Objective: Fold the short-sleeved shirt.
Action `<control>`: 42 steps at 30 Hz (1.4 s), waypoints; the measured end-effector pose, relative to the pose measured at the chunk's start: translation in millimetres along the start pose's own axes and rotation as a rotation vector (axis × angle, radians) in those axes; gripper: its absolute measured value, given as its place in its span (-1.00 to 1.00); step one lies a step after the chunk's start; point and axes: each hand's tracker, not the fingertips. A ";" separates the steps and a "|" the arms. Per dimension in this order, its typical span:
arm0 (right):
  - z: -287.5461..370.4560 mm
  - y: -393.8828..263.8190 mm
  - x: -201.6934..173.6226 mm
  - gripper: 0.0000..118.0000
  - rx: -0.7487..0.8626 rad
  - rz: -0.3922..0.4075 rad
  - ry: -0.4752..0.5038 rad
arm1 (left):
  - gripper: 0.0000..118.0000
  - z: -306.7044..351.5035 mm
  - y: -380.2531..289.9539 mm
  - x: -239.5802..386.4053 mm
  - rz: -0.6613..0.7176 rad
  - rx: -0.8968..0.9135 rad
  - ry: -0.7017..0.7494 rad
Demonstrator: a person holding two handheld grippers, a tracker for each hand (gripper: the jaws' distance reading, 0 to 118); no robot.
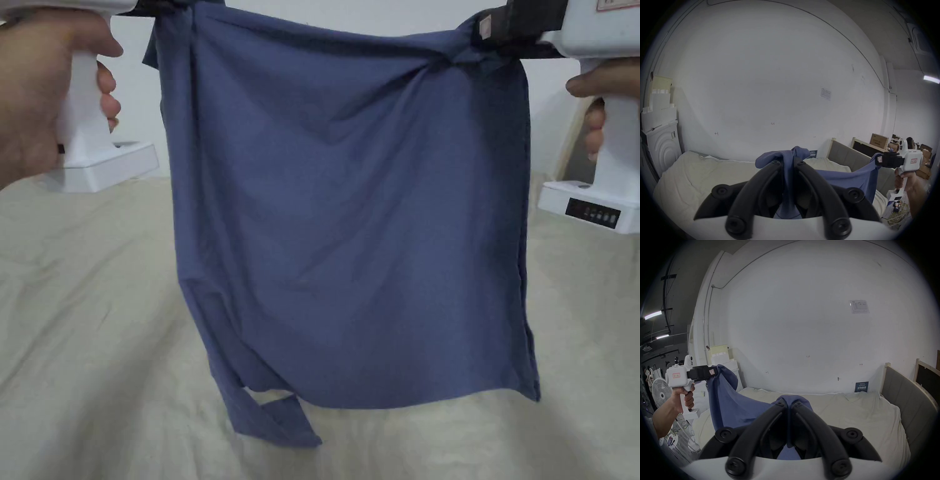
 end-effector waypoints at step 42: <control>-19.3 -182.9 39.4 -0.93 -0.081 -0.082 0.013 | -0.83 52.3 -209.2 -68.8 0.073 0.029 0.094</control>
